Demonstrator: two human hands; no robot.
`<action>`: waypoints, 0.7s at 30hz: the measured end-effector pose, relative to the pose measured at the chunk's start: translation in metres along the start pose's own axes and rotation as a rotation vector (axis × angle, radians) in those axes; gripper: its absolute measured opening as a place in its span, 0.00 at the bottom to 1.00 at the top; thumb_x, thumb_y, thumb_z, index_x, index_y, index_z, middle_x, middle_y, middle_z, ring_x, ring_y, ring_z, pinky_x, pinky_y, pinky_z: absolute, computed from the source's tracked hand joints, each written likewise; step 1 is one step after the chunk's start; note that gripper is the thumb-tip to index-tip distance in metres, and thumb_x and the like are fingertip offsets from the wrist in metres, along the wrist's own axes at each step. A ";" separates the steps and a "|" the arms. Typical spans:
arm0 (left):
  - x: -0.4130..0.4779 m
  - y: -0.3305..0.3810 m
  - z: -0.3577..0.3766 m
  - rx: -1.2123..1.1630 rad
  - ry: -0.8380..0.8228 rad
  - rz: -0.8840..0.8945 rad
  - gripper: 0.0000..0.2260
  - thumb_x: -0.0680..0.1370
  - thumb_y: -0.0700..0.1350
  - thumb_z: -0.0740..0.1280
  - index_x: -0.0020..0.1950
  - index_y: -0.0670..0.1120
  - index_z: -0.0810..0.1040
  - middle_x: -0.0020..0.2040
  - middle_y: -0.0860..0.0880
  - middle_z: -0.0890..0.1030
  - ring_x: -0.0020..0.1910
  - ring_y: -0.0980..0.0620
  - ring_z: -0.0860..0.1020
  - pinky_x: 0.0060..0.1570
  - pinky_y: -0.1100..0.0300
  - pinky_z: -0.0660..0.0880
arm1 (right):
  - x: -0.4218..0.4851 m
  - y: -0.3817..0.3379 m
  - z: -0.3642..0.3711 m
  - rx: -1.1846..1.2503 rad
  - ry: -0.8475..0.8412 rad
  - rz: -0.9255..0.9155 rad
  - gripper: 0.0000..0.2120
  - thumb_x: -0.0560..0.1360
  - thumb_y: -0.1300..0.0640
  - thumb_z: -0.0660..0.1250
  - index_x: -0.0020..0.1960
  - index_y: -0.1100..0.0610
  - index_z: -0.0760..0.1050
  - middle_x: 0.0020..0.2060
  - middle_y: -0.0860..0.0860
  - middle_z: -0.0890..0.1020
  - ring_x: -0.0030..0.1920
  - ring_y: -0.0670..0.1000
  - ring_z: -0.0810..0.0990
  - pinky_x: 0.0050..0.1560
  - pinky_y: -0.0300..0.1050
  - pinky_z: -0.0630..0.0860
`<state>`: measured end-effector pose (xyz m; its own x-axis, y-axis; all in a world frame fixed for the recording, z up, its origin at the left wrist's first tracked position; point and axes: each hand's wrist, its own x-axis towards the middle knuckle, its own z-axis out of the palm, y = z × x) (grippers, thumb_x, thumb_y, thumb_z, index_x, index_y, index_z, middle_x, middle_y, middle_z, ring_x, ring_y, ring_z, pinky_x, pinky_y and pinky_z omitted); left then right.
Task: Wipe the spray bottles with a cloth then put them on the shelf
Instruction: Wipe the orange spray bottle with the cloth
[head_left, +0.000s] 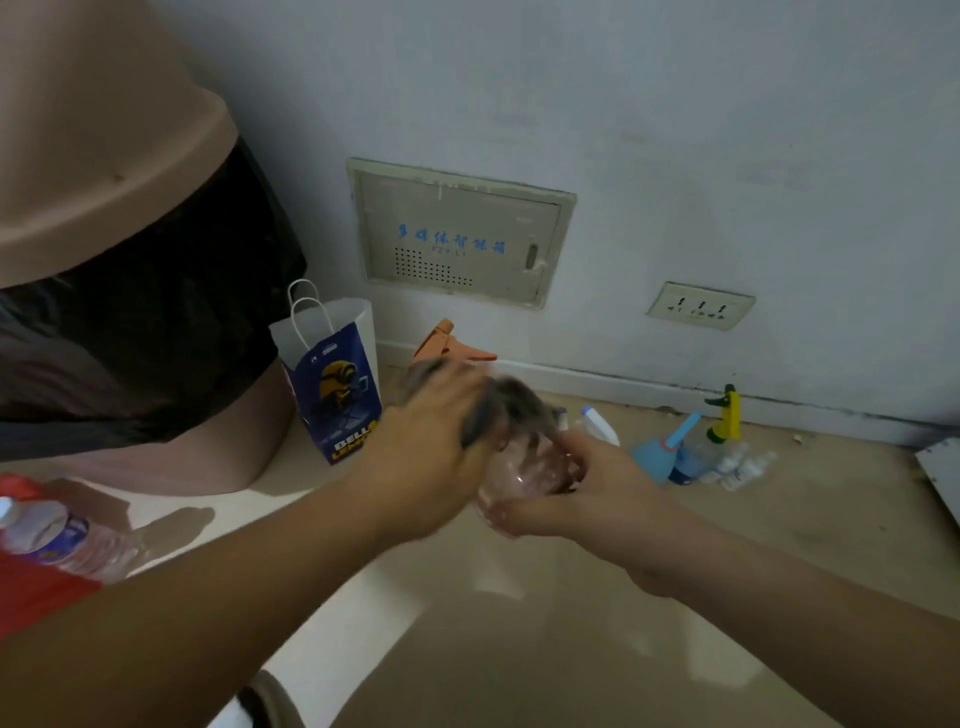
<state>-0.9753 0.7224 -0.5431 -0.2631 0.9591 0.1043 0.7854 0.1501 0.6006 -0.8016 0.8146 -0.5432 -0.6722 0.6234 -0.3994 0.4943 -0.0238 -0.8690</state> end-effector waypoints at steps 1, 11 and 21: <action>0.002 0.000 0.000 0.018 0.054 -0.089 0.21 0.85 0.52 0.59 0.78 0.55 0.66 0.82 0.59 0.57 0.80 0.62 0.47 0.82 0.50 0.47 | 0.000 -0.001 0.001 -0.022 0.014 0.016 0.23 0.64 0.58 0.85 0.56 0.50 0.81 0.46 0.46 0.88 0.46 0.43 0.87 0.44 0.37 0.83; -0.034 0.042 0.005 -0.906 0.022 -0.536 0.21 0.83 0.61 0.59 0.50 0.47 0.83 0.43 0.46 0.86 0.44 0.49 0.84 0.50 0.50 0.82 | 0.015 0.020 -0.021 0.019 0.121 0.037 0.21 0.68 0.63 0.82 0.56 0.50 0.79 0.51 0.47 0.86 0.50 0.44 0.85 0.45 0.36 0.81; -0.011 0.016 -0.003 -1.400 0.178 -0.937 0.13 0.84 0.55 0.61 0.54 0.48 0.81 0.52 0.42 0.87 0.57 0.39 0.82 0.66 0.40 0.74 | 0.015 0.020 -0.013 0.205 -0.019 0.040 0.36 0.63 0.67 0.84 0.67 0.49 0.77 0.58 0.50 0.86 0.58 0.52 0.86 0.61 0.52 0.83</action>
<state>-0.9616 0.7139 -0.5319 -0.4482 0.6187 -0.6452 -0.7016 0.2038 0.6828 -0.7945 0.8337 -0.5632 -0.6655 0.6043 -0.4381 0.3991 -0.2079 -0.8930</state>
